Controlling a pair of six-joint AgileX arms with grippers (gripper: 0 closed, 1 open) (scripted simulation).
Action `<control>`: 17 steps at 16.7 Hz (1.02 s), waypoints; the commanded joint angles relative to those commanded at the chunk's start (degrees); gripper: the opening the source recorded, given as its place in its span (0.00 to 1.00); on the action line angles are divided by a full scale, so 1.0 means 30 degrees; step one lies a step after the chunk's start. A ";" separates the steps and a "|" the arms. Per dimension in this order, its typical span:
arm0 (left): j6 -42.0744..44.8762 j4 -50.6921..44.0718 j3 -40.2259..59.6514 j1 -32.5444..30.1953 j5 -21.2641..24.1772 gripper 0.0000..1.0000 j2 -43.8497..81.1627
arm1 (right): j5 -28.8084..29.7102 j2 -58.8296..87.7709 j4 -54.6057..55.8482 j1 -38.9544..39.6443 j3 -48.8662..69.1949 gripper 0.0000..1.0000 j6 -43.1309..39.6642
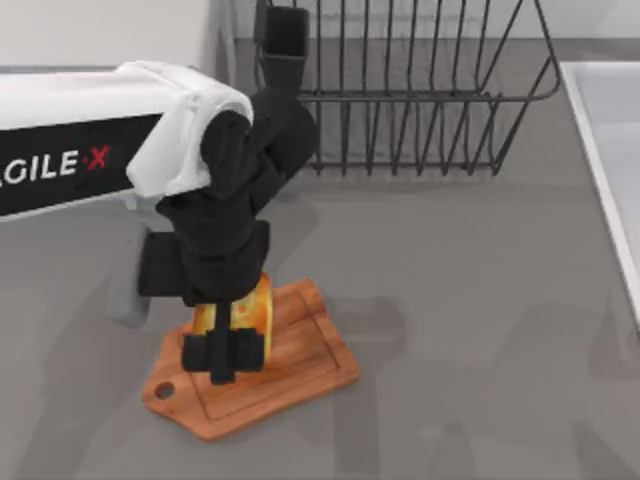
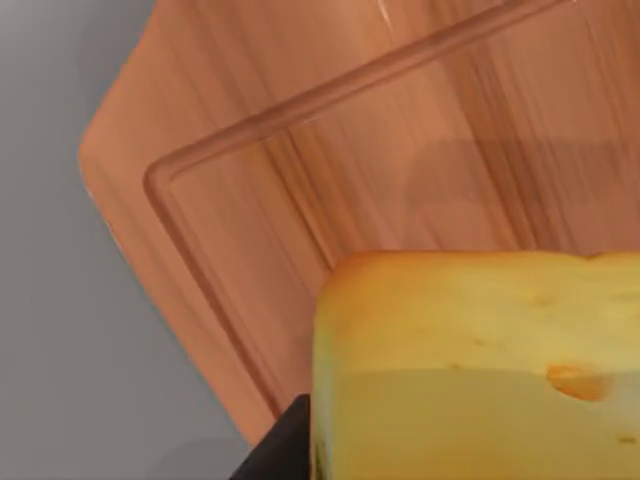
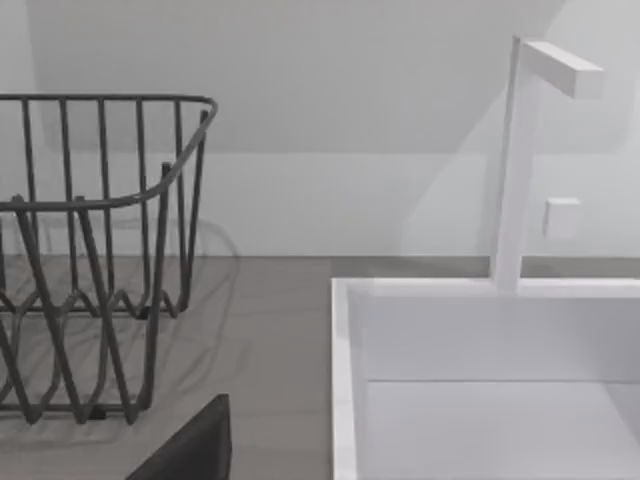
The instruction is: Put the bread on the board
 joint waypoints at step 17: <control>-0.0053 0.2004 -0.1293 -0.0052 0.0037 0.53 0.0814 | 0.0000 0.0000 0.0000 0.0000 0.0000 1.00 0.0000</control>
